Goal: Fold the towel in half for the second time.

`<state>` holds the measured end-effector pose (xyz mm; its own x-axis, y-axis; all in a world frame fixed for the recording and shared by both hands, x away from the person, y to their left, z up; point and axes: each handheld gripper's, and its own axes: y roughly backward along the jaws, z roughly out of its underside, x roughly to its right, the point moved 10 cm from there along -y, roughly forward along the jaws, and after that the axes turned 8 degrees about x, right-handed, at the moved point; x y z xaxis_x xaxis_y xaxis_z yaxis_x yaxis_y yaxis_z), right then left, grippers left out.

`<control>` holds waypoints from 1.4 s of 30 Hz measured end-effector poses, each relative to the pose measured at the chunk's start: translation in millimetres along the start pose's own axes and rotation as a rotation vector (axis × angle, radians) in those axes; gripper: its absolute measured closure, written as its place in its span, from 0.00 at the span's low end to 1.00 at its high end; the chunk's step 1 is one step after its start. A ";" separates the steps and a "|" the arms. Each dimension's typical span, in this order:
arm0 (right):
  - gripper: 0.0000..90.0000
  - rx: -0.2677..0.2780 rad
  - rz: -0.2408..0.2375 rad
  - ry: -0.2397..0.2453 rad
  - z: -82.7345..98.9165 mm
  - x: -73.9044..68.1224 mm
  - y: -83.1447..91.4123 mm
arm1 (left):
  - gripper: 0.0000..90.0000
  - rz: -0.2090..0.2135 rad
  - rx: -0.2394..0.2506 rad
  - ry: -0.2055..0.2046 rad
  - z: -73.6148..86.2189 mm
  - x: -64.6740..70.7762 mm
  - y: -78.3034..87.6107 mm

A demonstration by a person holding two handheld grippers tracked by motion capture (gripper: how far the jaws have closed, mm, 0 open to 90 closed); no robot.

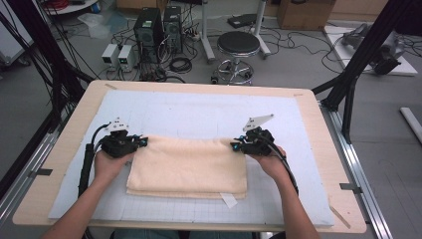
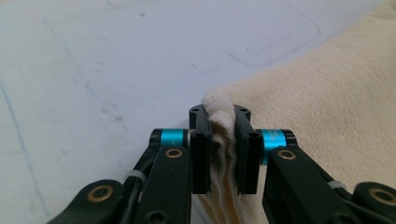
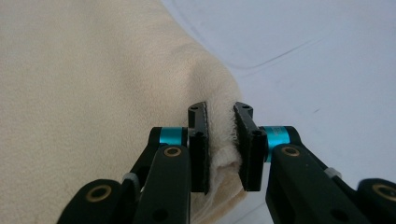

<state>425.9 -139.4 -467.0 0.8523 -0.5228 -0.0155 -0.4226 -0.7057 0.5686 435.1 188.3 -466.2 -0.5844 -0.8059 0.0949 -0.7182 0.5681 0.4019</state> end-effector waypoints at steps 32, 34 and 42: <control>0.61 0.041 0.076 -0.078 -0.6 24.5 -13.5 | 0.62 0.062 -0.065 -0.083 5.4 5.4 -11.0; 0.60 0.030 0.063 -0.072 7.2 17.0 -15.4 | 0.62 0.077 -0.076 -0.085 12.3 8.6 -7.0; 0.56 -0.050 0.044 -0.039 14.6 2.3 -20.0 | 0.62 0.078 -0.134 -0.100 33.8 6.8 -0.4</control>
<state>431.9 -133.4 -490.4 0.8201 -0.5718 -0.0209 -0.4429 -0.6575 0.6095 418.7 188.2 -496.4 -0.6755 -0.7362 0.0419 -0.6166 0.5952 0.5153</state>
